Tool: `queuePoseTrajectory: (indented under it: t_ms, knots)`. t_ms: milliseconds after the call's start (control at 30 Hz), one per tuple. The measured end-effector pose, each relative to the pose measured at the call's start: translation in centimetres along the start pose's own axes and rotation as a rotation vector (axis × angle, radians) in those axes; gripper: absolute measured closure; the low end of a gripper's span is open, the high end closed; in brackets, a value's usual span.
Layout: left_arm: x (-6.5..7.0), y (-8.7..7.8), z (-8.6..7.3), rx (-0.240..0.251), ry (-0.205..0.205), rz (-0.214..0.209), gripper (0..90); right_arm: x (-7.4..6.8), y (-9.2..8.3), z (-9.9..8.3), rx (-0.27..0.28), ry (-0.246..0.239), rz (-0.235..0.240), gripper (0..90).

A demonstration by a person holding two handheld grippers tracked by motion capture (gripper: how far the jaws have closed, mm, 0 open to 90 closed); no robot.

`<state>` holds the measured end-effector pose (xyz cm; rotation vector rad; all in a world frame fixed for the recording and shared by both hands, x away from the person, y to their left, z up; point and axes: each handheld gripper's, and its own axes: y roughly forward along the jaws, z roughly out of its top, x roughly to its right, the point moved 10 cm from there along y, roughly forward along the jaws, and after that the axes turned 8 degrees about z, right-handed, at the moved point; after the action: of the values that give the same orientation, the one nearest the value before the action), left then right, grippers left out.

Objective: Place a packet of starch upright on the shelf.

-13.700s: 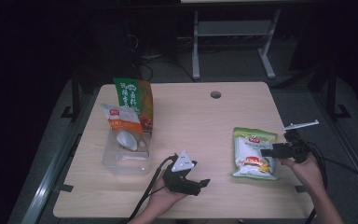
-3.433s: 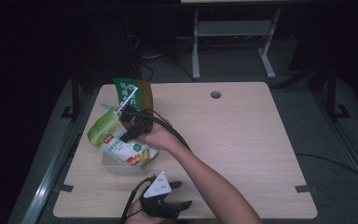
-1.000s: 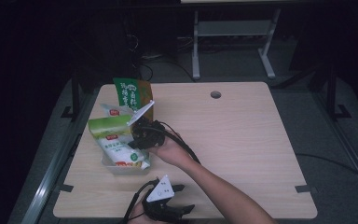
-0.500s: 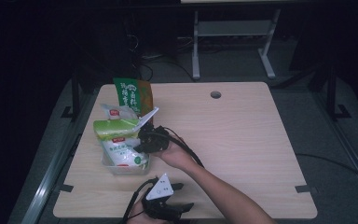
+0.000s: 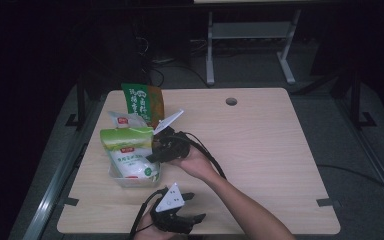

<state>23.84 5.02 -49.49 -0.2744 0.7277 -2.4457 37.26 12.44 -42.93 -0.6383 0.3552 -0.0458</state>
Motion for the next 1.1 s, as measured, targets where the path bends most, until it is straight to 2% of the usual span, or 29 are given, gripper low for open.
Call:
queuePoseTrajectory:
  t_ms: [100, 167, 333, 500, 767, 1100]
  knots:
    - [-0.3, 0.0, 0.0, -0.007, 0.014, 0.013, 29.2, 0.0, -0.9, -0.1, 0.012, 0.011, 0.004, 62.3]
    - [-0.3, 0.2, 0.0, -0.005, 0.010, 0.015, 29.0, 0.1, -1.5, -0.3, 0.019, 0.008, -0.014, 60.1]
    - [-0.7, 0.4, 0.0, -0.018, 0.024, 0.025, 28.2, 0.4, -2.8, -0.8, 0.035, 0.030, -0.006, 49.4]
    - [-1.3, 0.4, 0.2, -0.012, 0.009, 0.035, 27.7, 0.7, -4.3, -2.2, 0.026, 0.043, -0.001, 43.9]
    - [-1.9, 0.4, 0.3, -0.013, 0.006, 0.044, 27.0, 2.4, -6.8, -4.8, 0.042, 0.104, -0.026, 40.7]
    - [-2.4, 0.4, 0.6, -0.006, -0.002, 0.052, 26.3, 3.6, -8.6, -7.0, 0.033, 0.158, -0.061, 37.6]
